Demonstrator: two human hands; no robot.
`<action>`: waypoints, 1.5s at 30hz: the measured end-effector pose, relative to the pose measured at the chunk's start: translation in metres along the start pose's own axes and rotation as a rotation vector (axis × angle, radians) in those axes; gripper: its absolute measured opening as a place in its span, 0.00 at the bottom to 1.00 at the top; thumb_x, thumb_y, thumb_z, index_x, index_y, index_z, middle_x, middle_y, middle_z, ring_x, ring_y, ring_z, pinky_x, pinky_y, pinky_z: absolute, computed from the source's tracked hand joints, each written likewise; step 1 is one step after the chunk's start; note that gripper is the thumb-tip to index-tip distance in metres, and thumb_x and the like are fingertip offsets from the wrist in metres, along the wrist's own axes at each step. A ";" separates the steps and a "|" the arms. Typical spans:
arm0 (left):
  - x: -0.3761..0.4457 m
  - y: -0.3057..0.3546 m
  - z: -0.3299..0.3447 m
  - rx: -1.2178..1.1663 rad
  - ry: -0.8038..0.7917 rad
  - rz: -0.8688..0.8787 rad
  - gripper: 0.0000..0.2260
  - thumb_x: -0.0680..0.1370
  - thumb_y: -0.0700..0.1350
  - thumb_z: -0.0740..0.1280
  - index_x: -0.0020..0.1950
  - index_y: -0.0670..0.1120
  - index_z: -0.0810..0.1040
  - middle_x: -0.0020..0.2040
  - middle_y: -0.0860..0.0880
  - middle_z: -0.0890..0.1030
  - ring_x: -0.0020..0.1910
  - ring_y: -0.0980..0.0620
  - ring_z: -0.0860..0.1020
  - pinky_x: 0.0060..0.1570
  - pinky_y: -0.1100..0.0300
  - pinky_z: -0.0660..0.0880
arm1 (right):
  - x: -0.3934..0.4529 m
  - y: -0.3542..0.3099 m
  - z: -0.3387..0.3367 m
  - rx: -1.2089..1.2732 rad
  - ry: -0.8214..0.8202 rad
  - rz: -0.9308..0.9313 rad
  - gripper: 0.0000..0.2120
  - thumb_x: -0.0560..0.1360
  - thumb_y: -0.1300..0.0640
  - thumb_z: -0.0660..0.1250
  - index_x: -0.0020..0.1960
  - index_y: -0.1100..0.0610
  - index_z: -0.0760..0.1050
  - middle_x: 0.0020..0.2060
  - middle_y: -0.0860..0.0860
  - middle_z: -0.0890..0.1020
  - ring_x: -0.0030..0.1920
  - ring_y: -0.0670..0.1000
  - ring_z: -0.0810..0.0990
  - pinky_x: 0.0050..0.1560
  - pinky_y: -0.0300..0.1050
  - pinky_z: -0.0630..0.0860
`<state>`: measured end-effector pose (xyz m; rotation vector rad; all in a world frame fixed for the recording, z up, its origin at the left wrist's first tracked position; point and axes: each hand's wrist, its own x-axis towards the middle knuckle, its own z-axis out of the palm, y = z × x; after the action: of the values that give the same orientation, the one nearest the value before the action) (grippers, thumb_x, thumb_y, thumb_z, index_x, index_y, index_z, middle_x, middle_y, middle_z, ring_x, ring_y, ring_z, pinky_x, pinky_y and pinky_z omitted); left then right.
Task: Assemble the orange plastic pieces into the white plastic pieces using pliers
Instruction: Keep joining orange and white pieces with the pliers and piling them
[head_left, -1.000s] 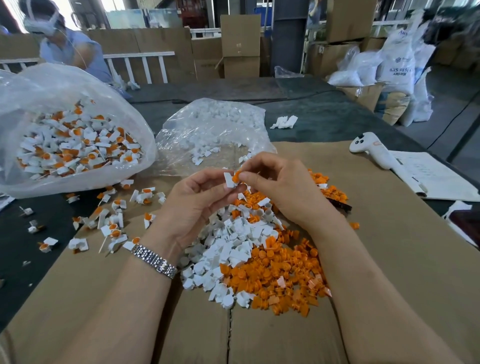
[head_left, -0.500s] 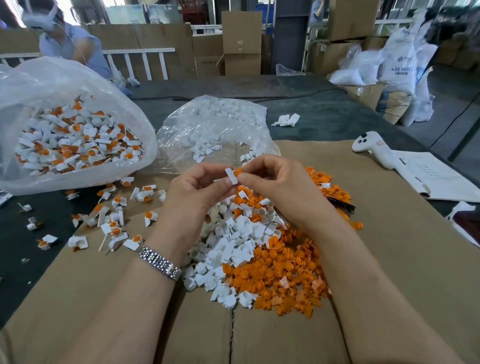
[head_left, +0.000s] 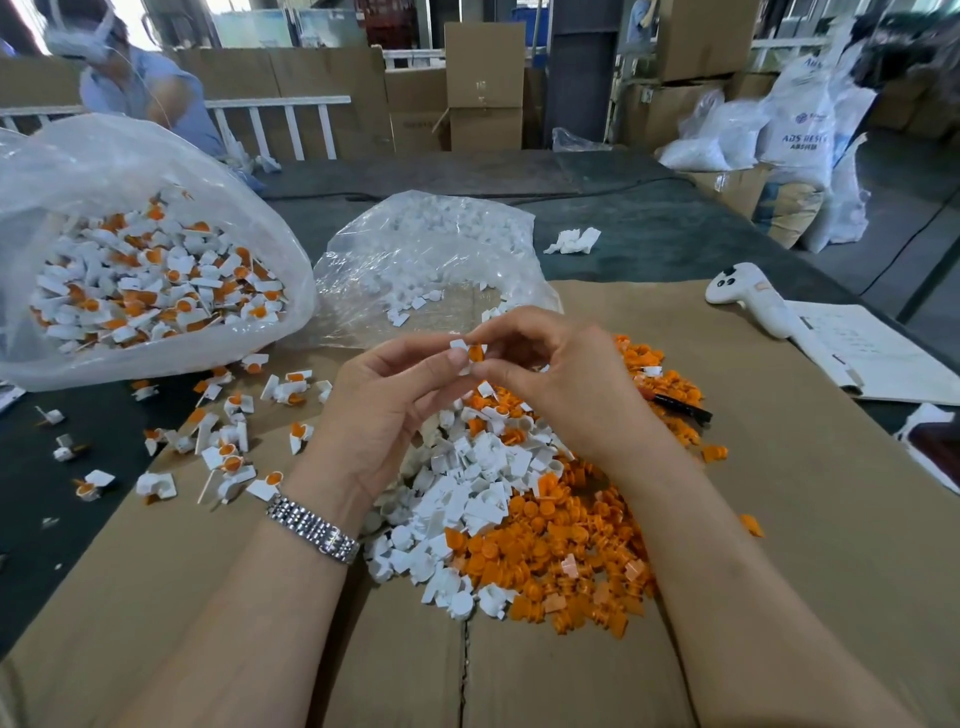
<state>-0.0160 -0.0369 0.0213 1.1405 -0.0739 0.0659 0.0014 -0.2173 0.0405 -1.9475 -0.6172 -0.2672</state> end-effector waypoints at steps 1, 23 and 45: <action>0.000 0.000 0.000 0.011 0.021 0.009 0.08 0.69 0.37 0.77 0.47 0.38 0.86 0.47 0.39 0.86 0.50 0.44 0.86 0.51 0.58 0.82 | 0.000 0.000 0.001 -0.022 0.005 -0.013 0.10 0.75 0.59 0.74 0.56 0.55 0.83 0.42 0.47 0.82 0.43 0.44 0.82 0.48 0.37 0.79; 0.001 -0.001 -0.002 0.057 0.118 -0.053 0.12 0.62 0.47 0.82 0.42 0.46 0.87 0.45 0.44 0.87 0.43 0.48 0.87 0.35 0.64 0.80 | -0.004 0.030 -0.029 -0.979 -0.189 0.588 0.24 0.74 0.38 0.70 0.57 0.56 0.73 0.61 0.57 0.74 0.66 0.61 0.69 0.65 0.64 0.67; 0.001 0.005 0.000 -0.007 0.160 0.035 0.02 0.71 0.42 0.77 0.41 0.48 0.86 0.45 0.47 0.86 0.39 0.52 0.84 0.32 0.67 0.75 | 0.002 -0.015 -0.020 -0.407 -0.387 0.213 0.20 0.83 0.47 0.60 0.43 0.62 0.77 0.36 0.55 0.82 0.29 0.47 0.73 0.31 0.41 0.69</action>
<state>-0.0153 -0.0350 0.0258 1.1232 0.0484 0.1880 -0.0034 -0.2297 0.0622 -2.4668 -0.6300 0.1352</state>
